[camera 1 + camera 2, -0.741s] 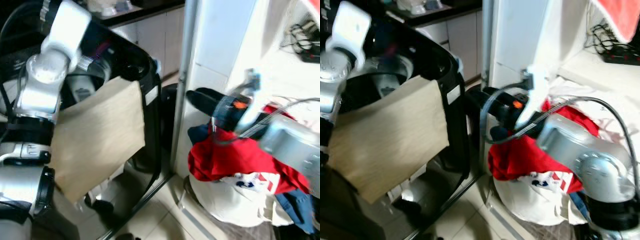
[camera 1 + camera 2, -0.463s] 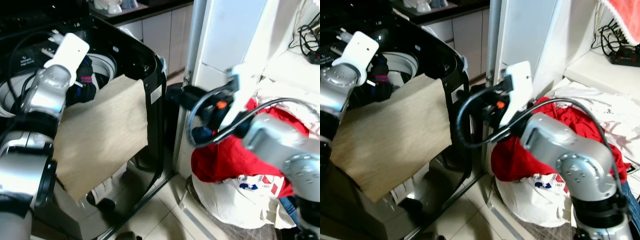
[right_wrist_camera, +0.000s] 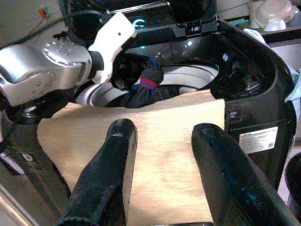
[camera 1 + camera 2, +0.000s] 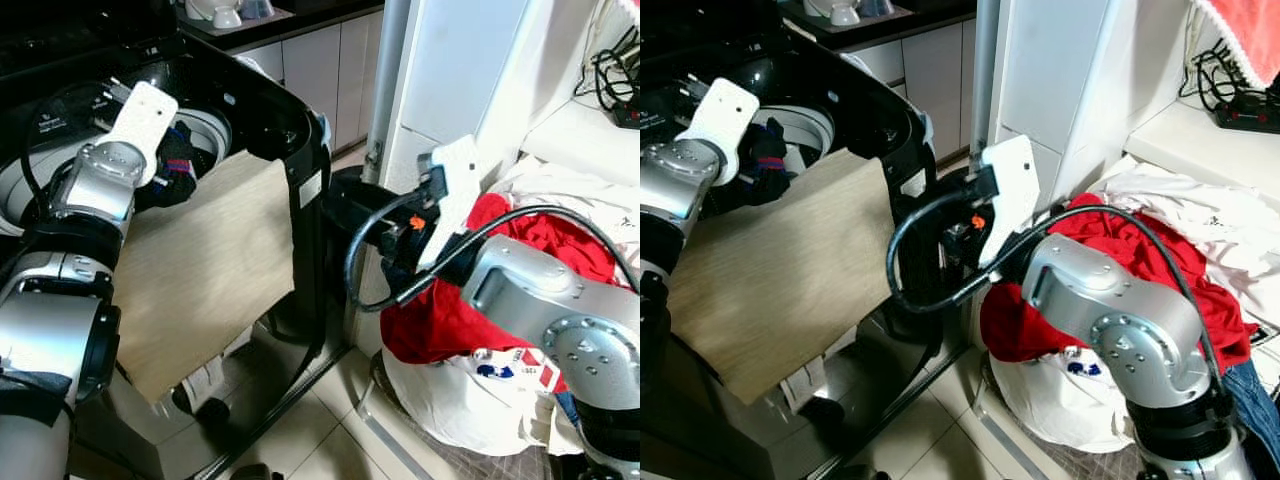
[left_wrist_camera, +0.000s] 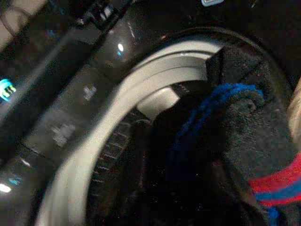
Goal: Clothes washing
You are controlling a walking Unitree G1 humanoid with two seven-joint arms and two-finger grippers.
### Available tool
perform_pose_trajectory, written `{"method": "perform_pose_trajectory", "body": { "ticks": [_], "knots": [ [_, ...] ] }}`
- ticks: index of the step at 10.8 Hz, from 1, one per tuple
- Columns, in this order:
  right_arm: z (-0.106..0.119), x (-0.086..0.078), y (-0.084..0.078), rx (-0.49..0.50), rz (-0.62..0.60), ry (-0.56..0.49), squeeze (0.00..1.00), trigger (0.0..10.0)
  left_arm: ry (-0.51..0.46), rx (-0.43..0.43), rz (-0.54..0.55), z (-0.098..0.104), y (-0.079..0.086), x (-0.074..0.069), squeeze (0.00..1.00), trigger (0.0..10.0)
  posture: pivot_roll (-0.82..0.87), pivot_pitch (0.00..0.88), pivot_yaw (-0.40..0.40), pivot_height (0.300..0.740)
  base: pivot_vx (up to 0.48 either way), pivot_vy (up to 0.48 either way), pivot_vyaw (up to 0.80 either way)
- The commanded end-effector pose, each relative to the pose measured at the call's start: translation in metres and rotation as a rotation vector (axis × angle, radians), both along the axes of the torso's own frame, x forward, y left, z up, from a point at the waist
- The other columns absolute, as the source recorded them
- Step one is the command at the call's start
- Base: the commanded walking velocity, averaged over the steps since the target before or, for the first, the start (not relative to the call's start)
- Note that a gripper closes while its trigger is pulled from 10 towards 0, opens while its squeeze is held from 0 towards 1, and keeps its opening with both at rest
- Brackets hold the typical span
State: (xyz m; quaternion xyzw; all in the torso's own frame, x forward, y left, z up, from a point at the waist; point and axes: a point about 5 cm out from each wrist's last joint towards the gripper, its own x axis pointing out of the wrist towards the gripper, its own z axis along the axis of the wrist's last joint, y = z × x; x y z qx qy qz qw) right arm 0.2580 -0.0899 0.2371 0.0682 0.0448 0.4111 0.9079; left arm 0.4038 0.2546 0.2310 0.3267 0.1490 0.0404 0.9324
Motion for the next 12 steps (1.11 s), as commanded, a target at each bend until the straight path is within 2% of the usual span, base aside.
{"method": "perform_pose_trajectory", "body": {
  "ticks": [1,3,4,5,6,7,8,9,11,12],
  "knots": [
    [0.003,-0.002,0.003,-0.002,-0.002,-0.025,0.00,10.0,-0.055,0.090,-0.026,0.021,-0.001,0.004,1.00,10.0,-0.10,0.000,0.059,0.740,0.000,0.000,0.00],
    [0.002,-0.001,0.003,-0.004,-0.017,-0.025,0.00,10.0,-0.006,0.200,-0.057,0.023,-0.002,0.005,1.00,10.0,-0.10,0.000,0.062,0.740,0.000,0.000,0.00],
    [0.002,-0.001,0.003,-0.004,-0.017,-0.025,0.00,10.0,-0.006,0.200,-0.057,0.023,-0.002,0.005,1.00,10.0,-0.10,0.000,0.062,0.740,0.000,0.000,0.00],
    [0.001,0.001,0.003,-0.008,-0.027,-0.028,0.00,10.0,0.056,0.236,-0.069,0.021,0.000,0.005,1.00,10.0,-0.10,0.000,0.066,0.740,0.000,0.000,0.00],
    [0.001,0.001,0.002,-0.012,-0.032,-0.030,0.00,10.0,0.073,0.259,-0.074,0.022,0.001,0.005,1.00,10.0,-0.10,0.000,0.066,0.740,0.000,0.000,0.00],
    [0.000,0.004,0.001,-0.020,-0.052,-0.032,0.00,10.0,0.094,0.330,-0.090,0.028,0.004,0.005,1.00,10.0,-0.10,0.000,0.068,0.740,0.000,0.000,0.00],
    [0.000,0.004,0.001,-0.020,-0.052,-0.032,0.00,10.0,0.094,0.330,-0.090,0.028,0.004,0.005,1.00,10.0,-0.10,0.000,0.068,0.740,0.000,0.000,0.00],
    [-0.001,0.007,0.001,-0.024,-0.078,-0.030,0.00,10.0,0.089,0.435,-0.092,0.035,0.006,0.005,1.00,10.0,-0.10,0.000,0.069,0.740,0.000,0.000,0.00],
    [-0.002,0.010,0.000,-0.024,-0.102,-0.030,0.00,10.0,0.104,0.545,-0.110,0.038,0.008,0.005,1.00,10.0,-0.10,0.000,0.071,0.740,0.000,0.000,0.00],
    [-0.001,0.012,-0.001,-0.023,-0.125,-0.033,0.00,10.0,0.031,0.588,-0.091,0.047,0.008,0.006,1.00,10.0,-0.10,0.000,0.075,0.740,0.000,0.000,0.00]
  ]
}}
